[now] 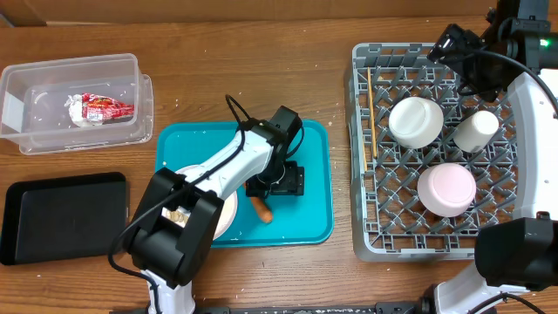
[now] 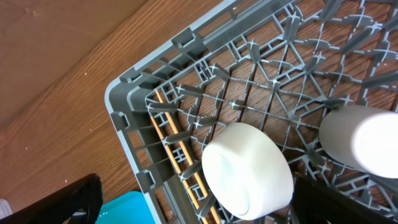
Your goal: Sort waste into correct bins and load items into the dishwasher
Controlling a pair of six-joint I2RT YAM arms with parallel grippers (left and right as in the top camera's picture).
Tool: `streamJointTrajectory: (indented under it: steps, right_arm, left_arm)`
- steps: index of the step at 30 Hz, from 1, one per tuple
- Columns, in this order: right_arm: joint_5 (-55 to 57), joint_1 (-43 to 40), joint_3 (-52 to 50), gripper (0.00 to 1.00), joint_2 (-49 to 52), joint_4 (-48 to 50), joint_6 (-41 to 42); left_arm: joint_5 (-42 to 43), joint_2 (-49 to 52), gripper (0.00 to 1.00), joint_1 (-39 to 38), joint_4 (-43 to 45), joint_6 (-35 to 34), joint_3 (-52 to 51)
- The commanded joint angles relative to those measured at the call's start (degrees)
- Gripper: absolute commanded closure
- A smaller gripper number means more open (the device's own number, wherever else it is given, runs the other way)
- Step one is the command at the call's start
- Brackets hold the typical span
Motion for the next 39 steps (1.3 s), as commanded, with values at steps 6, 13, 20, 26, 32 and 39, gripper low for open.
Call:
streamJointTrajectory:
  steps: [6, 13, 20, 26, 32, 39]
  right_arm:
    - [-0.33, -0.07, 0.15, 0.0, -0.28, 0.28, 0.07]
    - [-0.33, -0.07, 0.15, 0.0, -0.28, 0.31, 0.07]
    - [-0.35, -0.07, 0.15, 0.0, -0.28, 0.31, 0.07]
    - [-0.33, -0.07, 0.15, 0.0, -0.28, 0.31, 0.07]
    - [-0.35, -0.07, 0.15, 0.0, -0.28, 0.28, 0.07]
    - [-0.33, -0.07, 0.15, 0.0, -0.28, 0.31, 0.07]
  left_arm:
    - [-6.19, 0.17, 0.15, -0.09, -7.67, 2.75, 17.16]
    - [-6.51, 0.22, 0.13, -0.09, -19.1, -2.01, 20.5]
    - [-15.39, 0.22, 0.11, 0.2, -26.34, -6.67, 20.11]
    - [-13.05, 0.22, 0.12, 0.07, -25.49, -6.67, 14.82]
    - [-8.87, 0.22, 0.15, 0.0, -21.77, -5.86, 6.97]
    - [-8.74, 0.22, 0.14, -1.07, -20.15, -5.11, 5.86]
